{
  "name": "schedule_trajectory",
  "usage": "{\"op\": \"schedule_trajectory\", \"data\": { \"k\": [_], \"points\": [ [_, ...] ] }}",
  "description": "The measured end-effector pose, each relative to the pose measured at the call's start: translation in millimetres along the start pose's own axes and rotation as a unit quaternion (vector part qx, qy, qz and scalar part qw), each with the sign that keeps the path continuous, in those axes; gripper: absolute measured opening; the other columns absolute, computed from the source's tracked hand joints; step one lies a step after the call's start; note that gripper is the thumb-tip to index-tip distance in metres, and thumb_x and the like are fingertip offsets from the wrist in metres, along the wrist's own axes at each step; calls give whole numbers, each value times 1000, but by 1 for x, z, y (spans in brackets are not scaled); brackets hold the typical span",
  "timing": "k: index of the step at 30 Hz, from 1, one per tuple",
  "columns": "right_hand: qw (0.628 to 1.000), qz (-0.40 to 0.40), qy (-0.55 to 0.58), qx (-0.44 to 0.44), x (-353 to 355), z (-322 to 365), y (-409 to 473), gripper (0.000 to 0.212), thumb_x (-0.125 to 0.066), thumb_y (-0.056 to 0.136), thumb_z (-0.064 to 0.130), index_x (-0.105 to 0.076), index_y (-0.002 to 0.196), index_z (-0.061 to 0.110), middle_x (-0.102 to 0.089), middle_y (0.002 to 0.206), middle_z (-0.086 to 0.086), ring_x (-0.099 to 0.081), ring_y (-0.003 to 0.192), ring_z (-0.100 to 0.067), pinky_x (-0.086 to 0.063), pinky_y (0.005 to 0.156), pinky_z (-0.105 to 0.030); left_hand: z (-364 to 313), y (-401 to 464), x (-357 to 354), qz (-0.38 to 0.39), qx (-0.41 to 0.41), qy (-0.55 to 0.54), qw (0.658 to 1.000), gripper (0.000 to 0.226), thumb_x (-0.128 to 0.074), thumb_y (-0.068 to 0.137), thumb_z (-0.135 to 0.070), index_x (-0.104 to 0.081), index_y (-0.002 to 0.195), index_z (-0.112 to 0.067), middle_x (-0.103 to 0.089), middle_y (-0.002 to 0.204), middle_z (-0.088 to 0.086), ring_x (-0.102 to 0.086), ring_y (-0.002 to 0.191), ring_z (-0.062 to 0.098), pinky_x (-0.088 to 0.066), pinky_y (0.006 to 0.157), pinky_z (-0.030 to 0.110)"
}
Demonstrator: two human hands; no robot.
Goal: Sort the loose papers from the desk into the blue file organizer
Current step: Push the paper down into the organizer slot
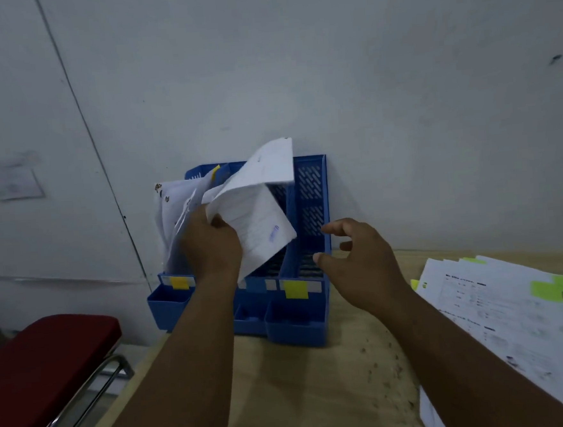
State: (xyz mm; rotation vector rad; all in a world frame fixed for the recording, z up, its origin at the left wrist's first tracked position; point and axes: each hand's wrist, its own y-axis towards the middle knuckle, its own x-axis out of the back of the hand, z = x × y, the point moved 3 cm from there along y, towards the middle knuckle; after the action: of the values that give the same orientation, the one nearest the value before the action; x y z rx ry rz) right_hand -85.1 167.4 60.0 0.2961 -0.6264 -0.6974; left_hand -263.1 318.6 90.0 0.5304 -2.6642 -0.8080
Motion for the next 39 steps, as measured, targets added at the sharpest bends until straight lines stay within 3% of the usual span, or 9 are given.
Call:
{"op": "schedule_trajectory", "data": {
  "k": [7,12,14,20,25,29,33,36,39],
  "points": [
    [1000,12,-9,1,-11,3,8,42,-75,88,32,-57,126,36,-52,130,11,-52,114,-8,-45,91,-24,10,13,21,-109,-68,22,991,29,-49,101,-4,-69,121,-5,-73,112,17,-69,99,34,-43,83,22],
    [1000,20,-10,2,-16,2,7,42,-74,88,31,-58,127,35,-50,128,12,-50,97,1,-37,72,-8,16,15,21,-110,-116,28,987,30,-51,98,-4,-69,122,-3,-73,115,18,-70,102,35,-53,93,33],
    [1000,21,-10,2,-17,2,7,42,-74,88,31,-58,127,36,-50,129,13,-50,93,3,-37,72,-9,18,12,18,-102,-123,31,987,28,-52,98,-5,-70,121,-3,-73,115,18,-70,103,34,-50,94,30],
    [1000,21,-12,3,-17,1,8,41,-74,88,32,-58,125,37,-51,128,13,-50,91,6,-37,72,-8,24,8,-4,9,-58,23,998,29,-49,105,-19,-64,127,-5,-69,114,18,-64,106,36,-43,84,31],
    [1000,15,-10,0,-13,-2,10,41,-75,87,32,-59,125,37,-52,128,12,-53,110,-6,-45,88,-23,24,17,-12,24,32,21,999,35,-46,107,-25,-58,136,-12,-64,128,13,-58,119,34,-42,91,34],
    [1000,9,-12,-2,-12,-2,11,41,-75,88,31,-58,125,36,-52,129,12,-52,112,-6,-47,91,-25,21,25,-17,34,69,6,997,39,-46,106,-27,-52,141,-10,-62,130,16,-56,121,35,-44,100,39],
    [1000,7,-9,-7,-10,-4,11,41,-75,88,31,-59,125,36,-51,130,12,-52,113,-7,-47,92,-24,28,26,-26,56,123,-40,990,25,-47,106,-20,-60,117,-3,-64,113,13,-59,108,29,-41,79,29],
    [1000,7,-6,-8,-9,-5,11,41,-75,88,31,-58,125,36,-51,130,12,-52,115,-7,-48,93,-26,45,25,-34,160,104,52,980,26,-46,101,-9,-62,117,4,-64,115,22,-60,107,39,-45,79,36],
    [1000,4,-9,-6,-9,-7,9,41,-75,87,32,-58,124,36,-52,129,12,-53,115,-7,-50,97,-31,56,21,-36,250,101,143,952,26,-49,98,-4,-62,117,7,-63,118,26,-59,98,37,-45,77,34]
  ]
}}
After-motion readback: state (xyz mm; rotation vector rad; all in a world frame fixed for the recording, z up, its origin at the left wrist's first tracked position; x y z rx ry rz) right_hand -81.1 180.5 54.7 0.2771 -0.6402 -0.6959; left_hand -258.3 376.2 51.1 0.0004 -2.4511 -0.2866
